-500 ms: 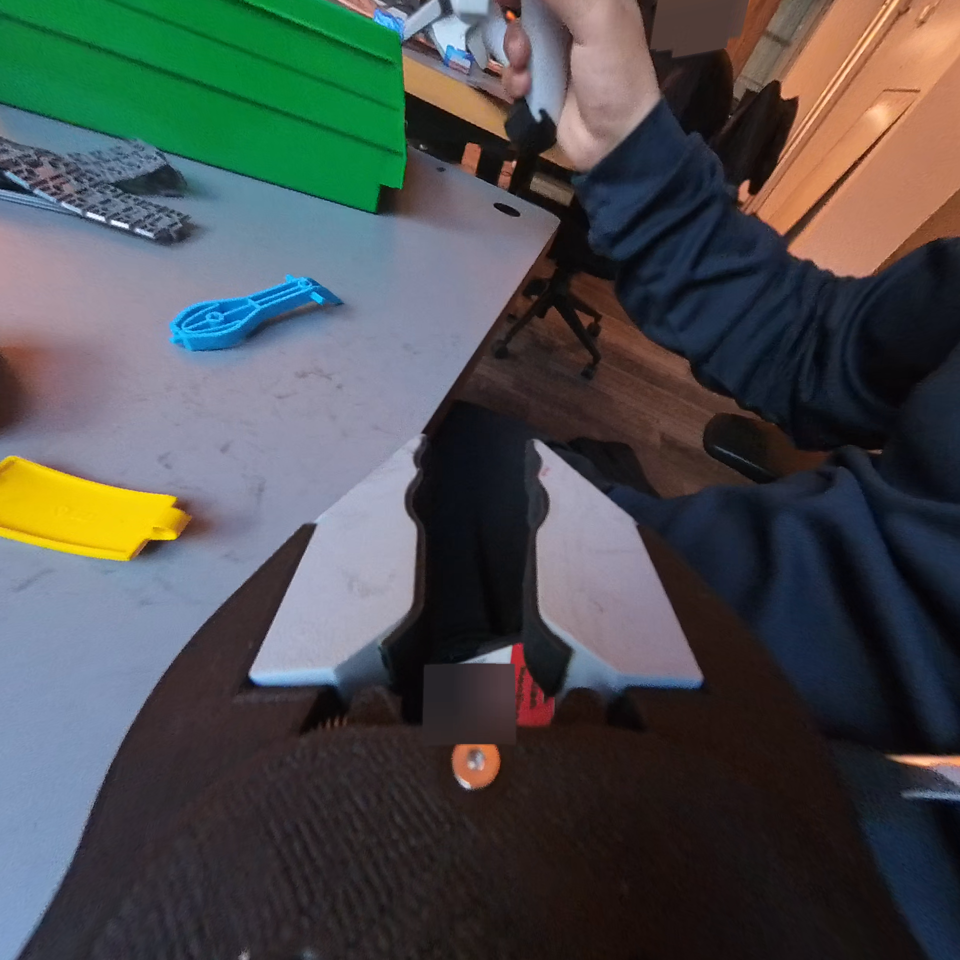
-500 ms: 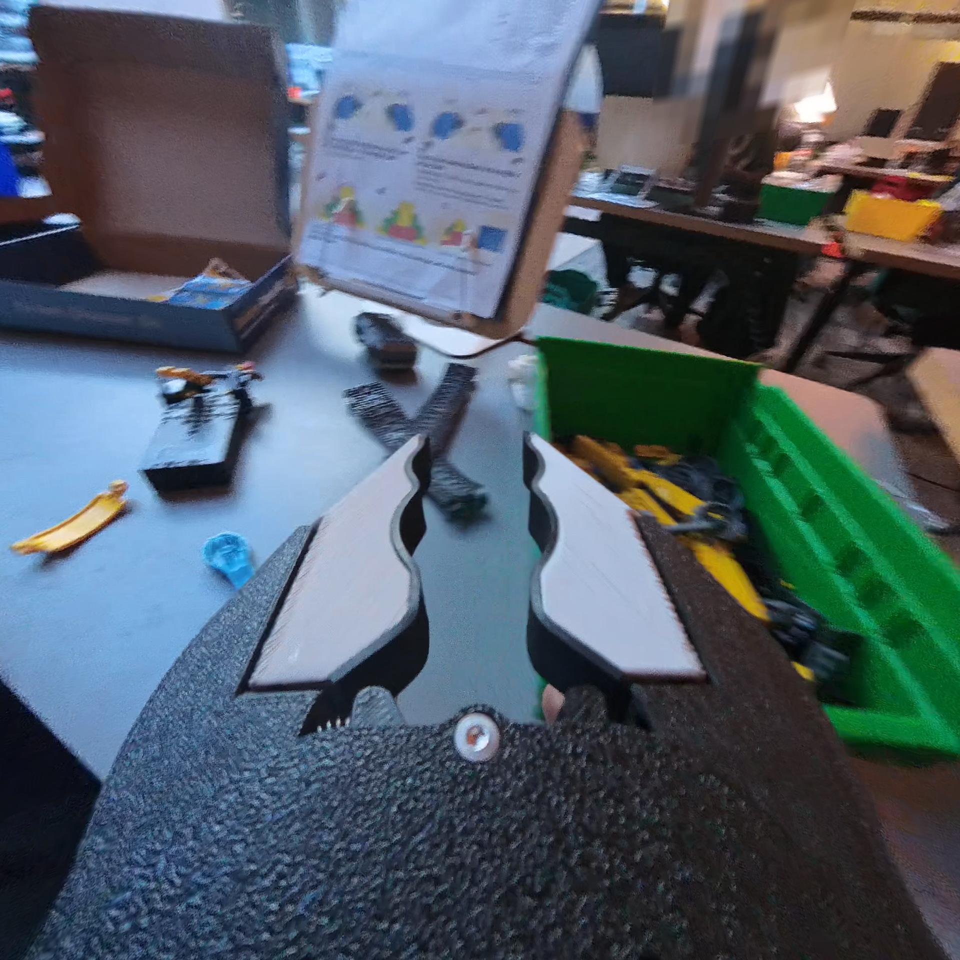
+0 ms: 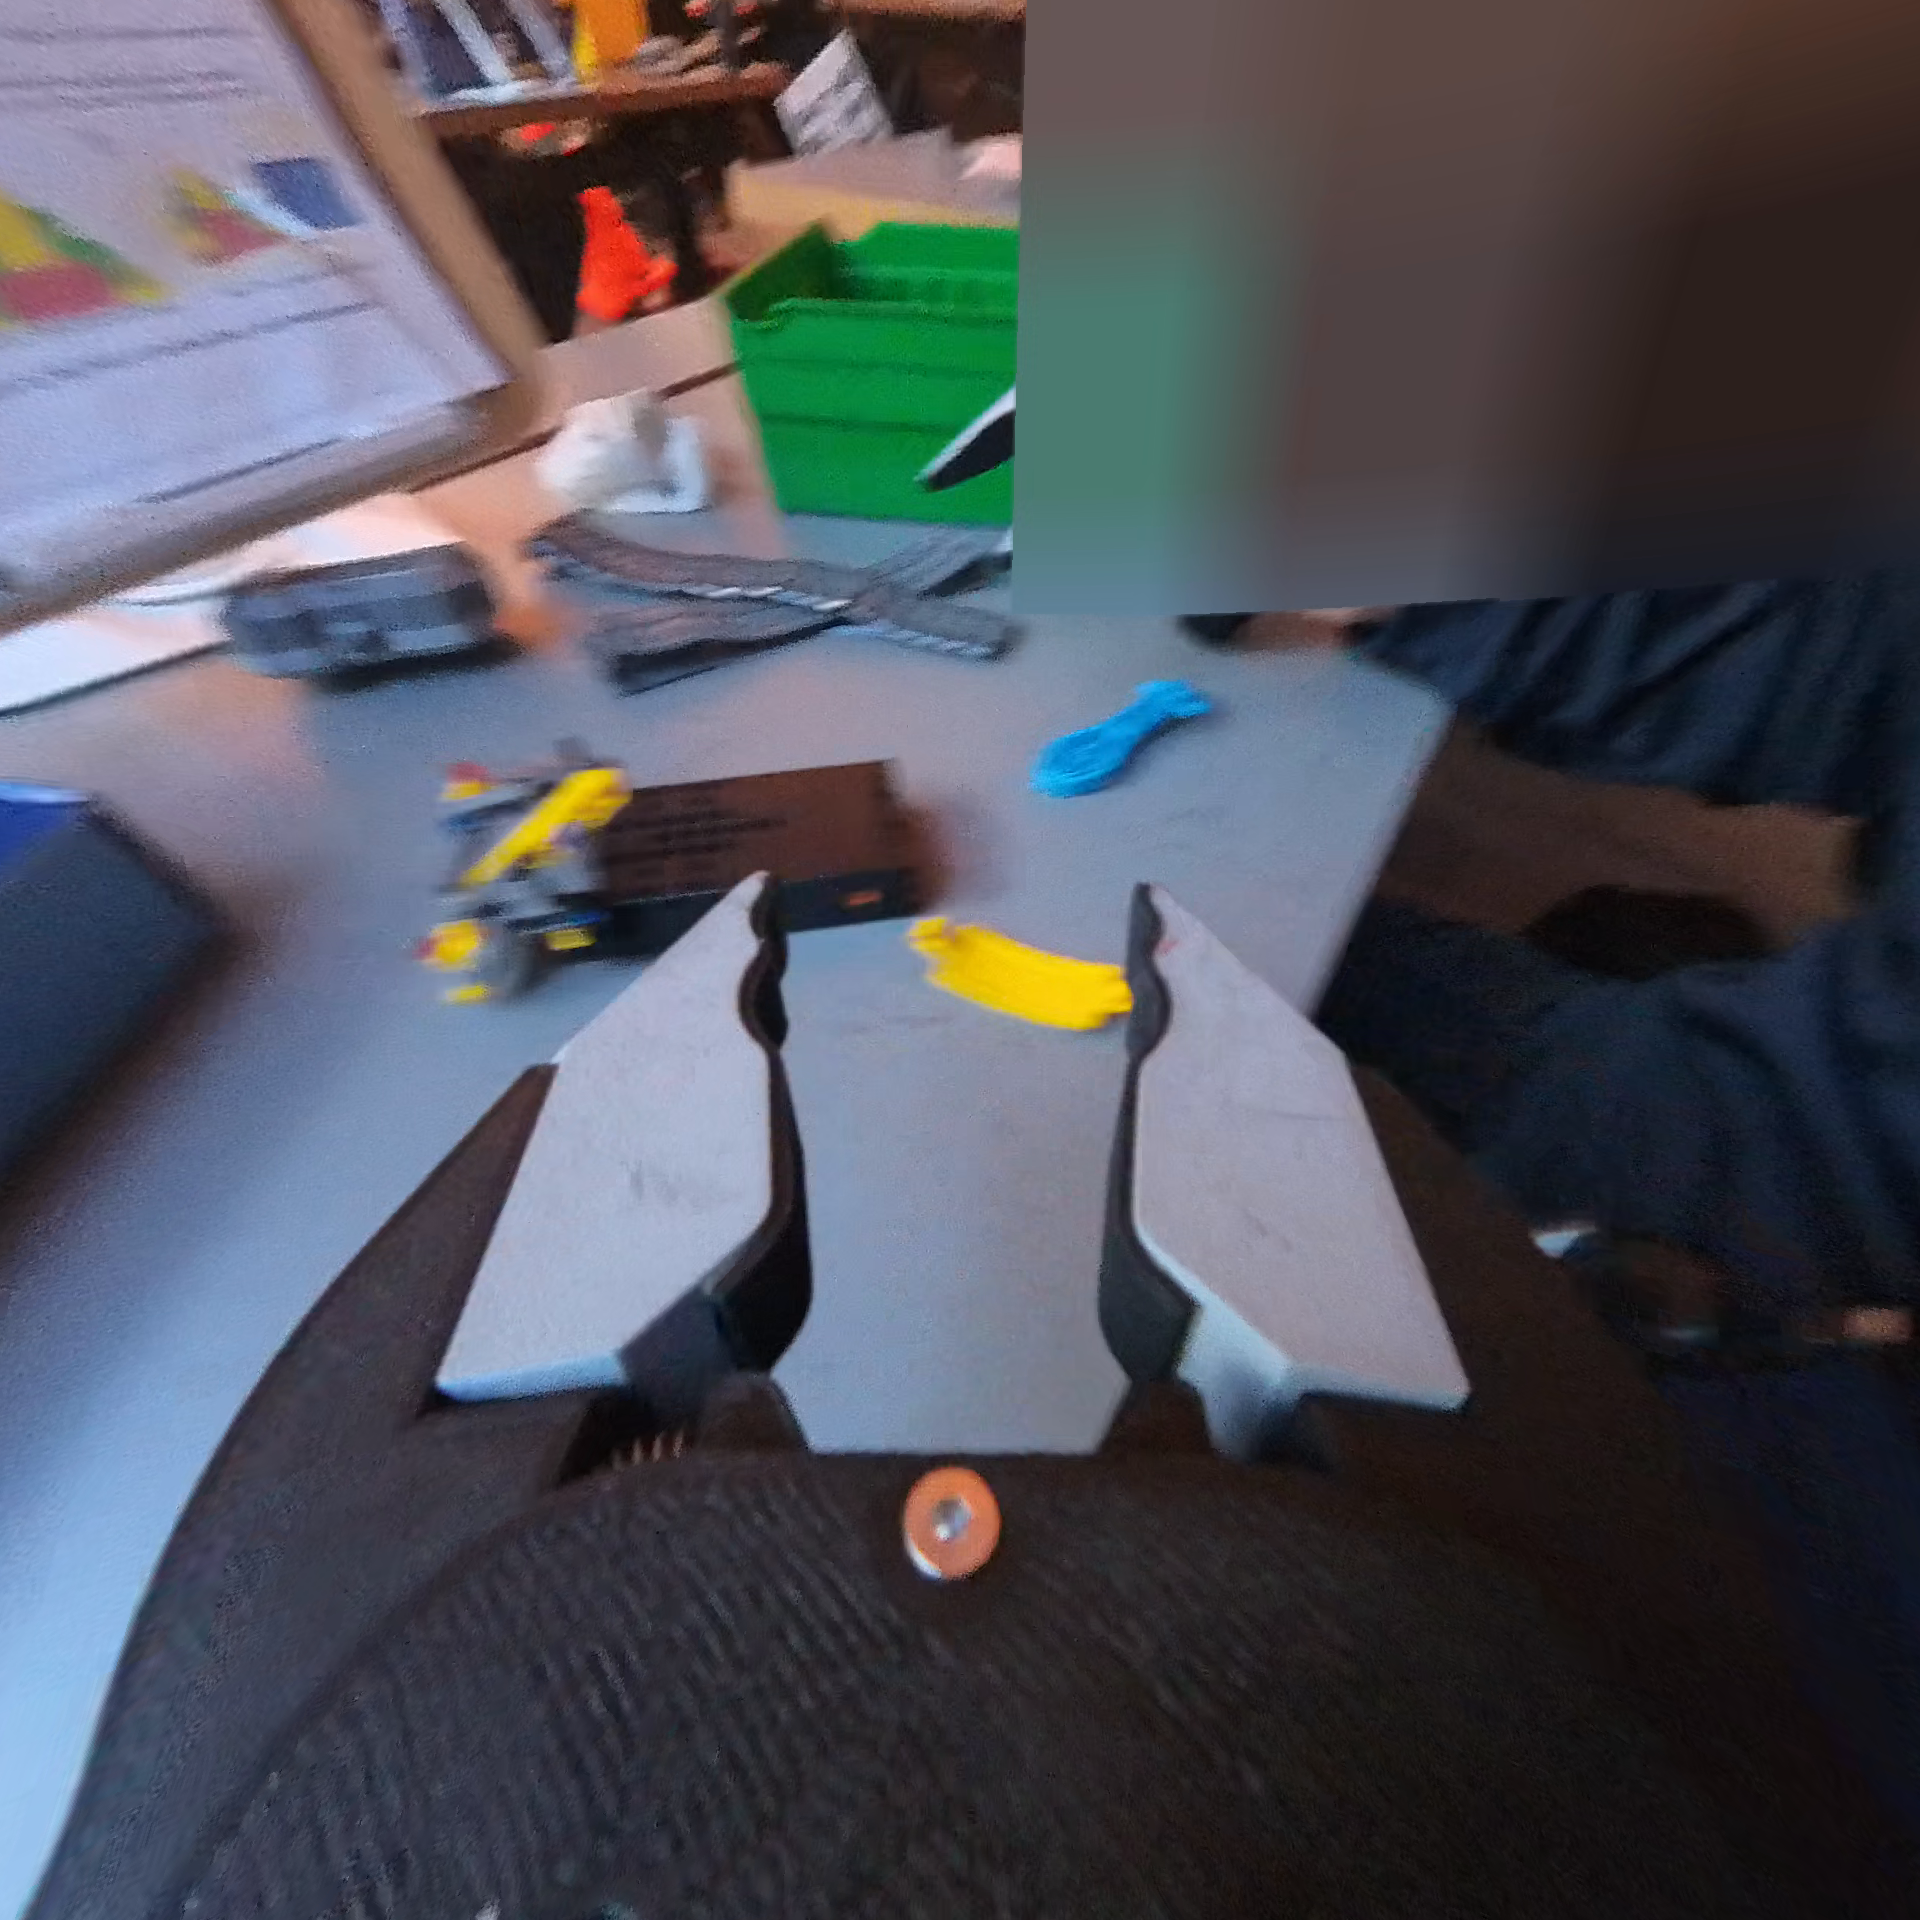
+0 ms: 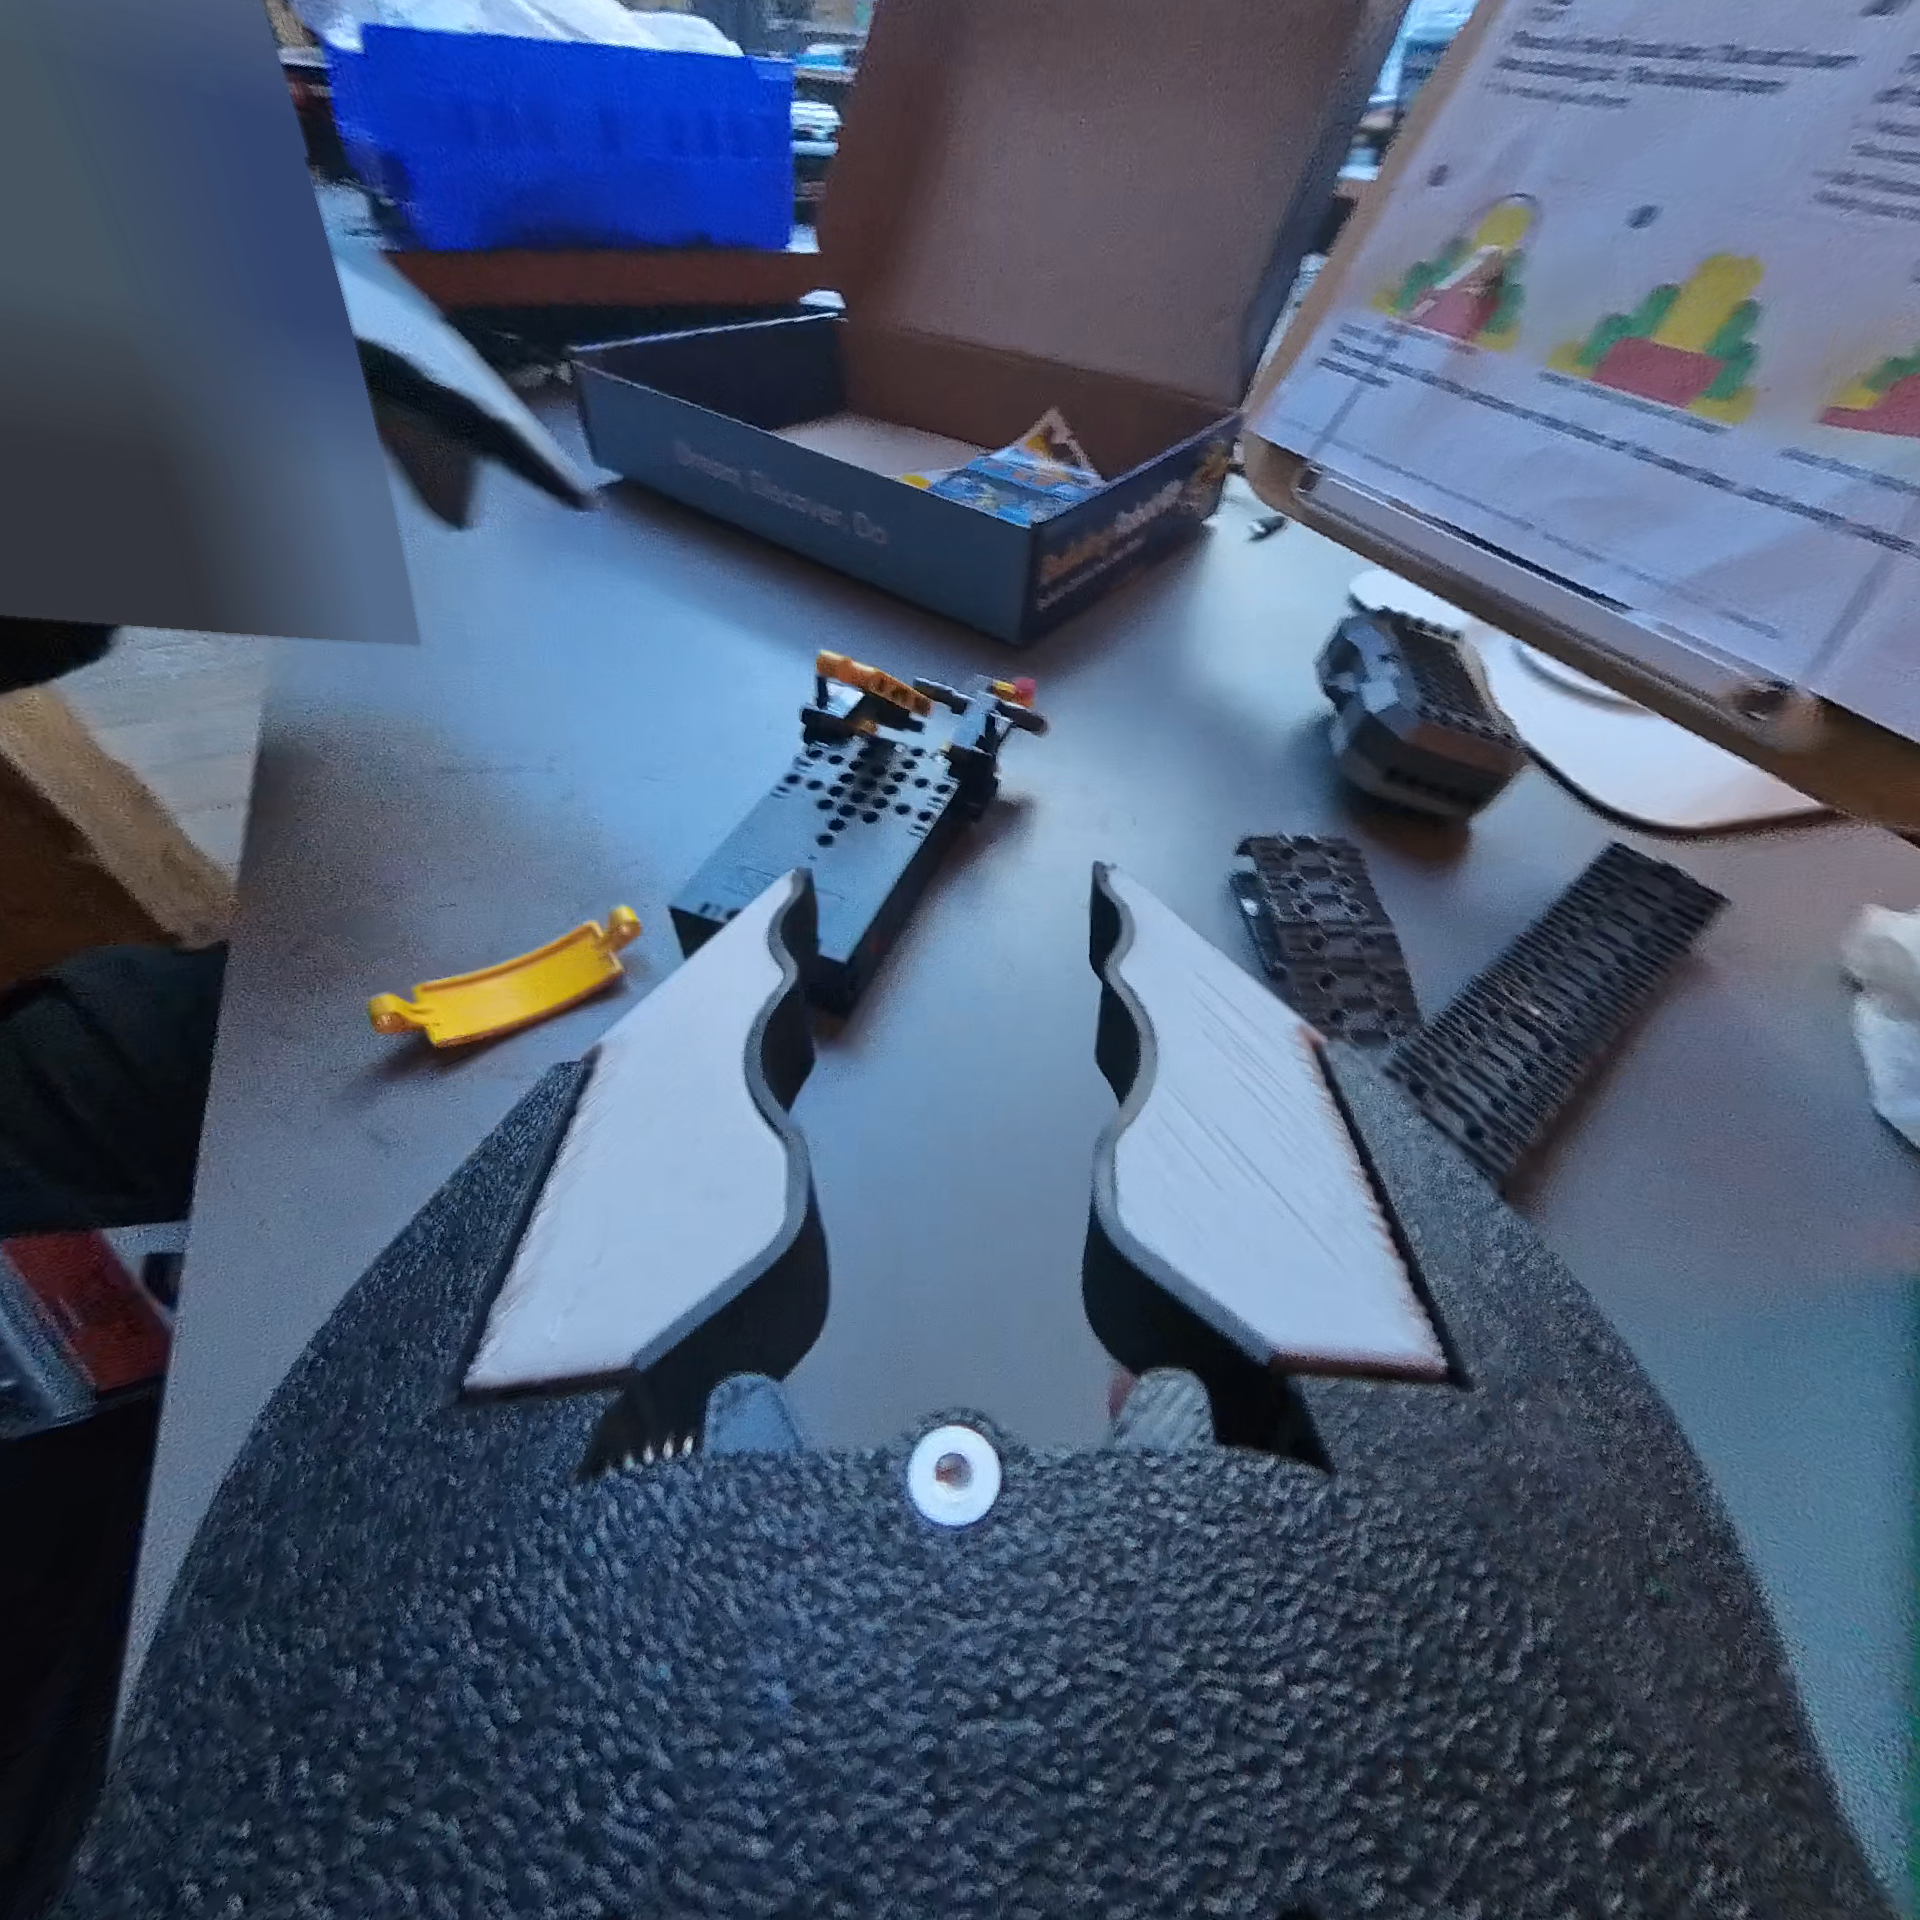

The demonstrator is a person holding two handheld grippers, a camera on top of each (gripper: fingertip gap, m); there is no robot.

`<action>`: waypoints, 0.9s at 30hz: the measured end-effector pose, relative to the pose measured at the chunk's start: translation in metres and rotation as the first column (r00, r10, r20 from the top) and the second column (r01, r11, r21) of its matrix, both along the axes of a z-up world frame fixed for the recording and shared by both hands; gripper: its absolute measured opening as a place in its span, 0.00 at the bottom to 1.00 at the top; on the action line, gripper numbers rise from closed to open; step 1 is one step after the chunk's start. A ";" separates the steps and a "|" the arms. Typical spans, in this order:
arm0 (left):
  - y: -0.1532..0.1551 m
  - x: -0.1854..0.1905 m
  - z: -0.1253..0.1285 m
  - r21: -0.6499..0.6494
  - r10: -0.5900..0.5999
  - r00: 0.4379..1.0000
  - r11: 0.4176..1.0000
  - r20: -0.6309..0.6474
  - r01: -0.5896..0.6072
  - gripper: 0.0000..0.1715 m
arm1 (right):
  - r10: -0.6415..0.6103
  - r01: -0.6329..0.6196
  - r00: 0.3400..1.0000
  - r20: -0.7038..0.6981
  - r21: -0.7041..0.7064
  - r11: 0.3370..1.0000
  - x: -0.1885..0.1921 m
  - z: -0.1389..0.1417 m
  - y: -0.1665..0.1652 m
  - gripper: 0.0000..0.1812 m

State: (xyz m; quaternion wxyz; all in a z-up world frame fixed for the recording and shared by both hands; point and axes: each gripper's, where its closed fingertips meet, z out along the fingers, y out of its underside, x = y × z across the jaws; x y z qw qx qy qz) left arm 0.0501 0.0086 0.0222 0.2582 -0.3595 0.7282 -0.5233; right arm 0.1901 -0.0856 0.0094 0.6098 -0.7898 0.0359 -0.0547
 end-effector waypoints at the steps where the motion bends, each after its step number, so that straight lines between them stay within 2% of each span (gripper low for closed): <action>1: 0.019 0.014 -0.003 0.055 0.018 1.000 0.998 -0.008 -0.018 0.39 | 0.028 -0.028 1.000 -0.001 -0.004 1.000 -0.003 0.001 0.007 0.28; 4: 0.053 0.053 -0.018 0.164 -0.042 0.995 0.985 -0.087 0.056 0.47 | 0.103 -0.102 0.994 0.027 -0.033 0.994 -0.014 -0.001 0.023 0.28; 6: 0.062 0.076 -0.034 0.188 -0.110 0.980 0.972 -0.166 0.141 0.49 | 0.137 -0.134 0.990 0.035 -0.077 0.988 -0.021 -0.010 0.028 0.28; 9: 0.061 0.103 -0.047 0.179 -0.236 0.946 0.944 -0.221 0.277 0.52 | 0.124 -0.099 0.978 0.170 -0.152 0.983 -0.019 -0.024 0.027 0.26; 11: 0.055 0.112 -0.046 0.153 -0.336 0.919 0.916 -0.207 0.370 0.51 | 0.116 -0.076 0.963 0.245 -0.169 0.983 -0.016 -0.027 0.027 0.25; 13: 0.049 0.118 -0.042 0.146 -0.411 0.897 0.890 -0.161 0.433 0.48 | 0.122 -0.083 0.960 0.252 -0.160 0.984 -0.017 -0.026 0.028 0.26; 15: 0.049 0.126 -0.043 0.152 -0.429 0.896 0.883 -0.117 0.443 0.48 | 0.114 -0.081 0.962 0.247 -0.139 0.987 -0.015 -0.023 0.027 0.26; 17: 0.049 0.119 -0.051 0.138 -0.454 0.878 0.870 -0.153 0.474 0.47 | 0.098 -0.069 0.959 0.265 -0.118 0.991 -0.011 -0.017 0.025 0.26; 19: 0.047 0.111 -0.055 0.093 -0.475 0.870 0.868 -0.133 0.488 0.45 | 0.084 -0.060 0.949 0.304 -0.089 0.994 -0.009 -0.010 0.022 0.26; 20: 0.047 0.109 -0.057 0.103 -0.478 0.867 0.864 -0.140 0.493 0.40 | 0.081 -0.061 0.946 0.315 -0.075 0.995 -0.008 -0.007 0.021 0.25; 24: 0.048 0.113 -0.057 0.156 -0.452 0.884 0.870 -0.123 0.467 0.41 | 0.102 -0.093 0.952 0.288 -0.046 0.995 -0.013 0.000 0.018 0.23; 27: 0.043 0.111 -0.062 0.184 -0.449 0.885 0.866 -0.120 0.464 0.40 | 0.081 -0.077 0.942 0.324 -0.026 0.997 -0.013 0.007 0.015 0.23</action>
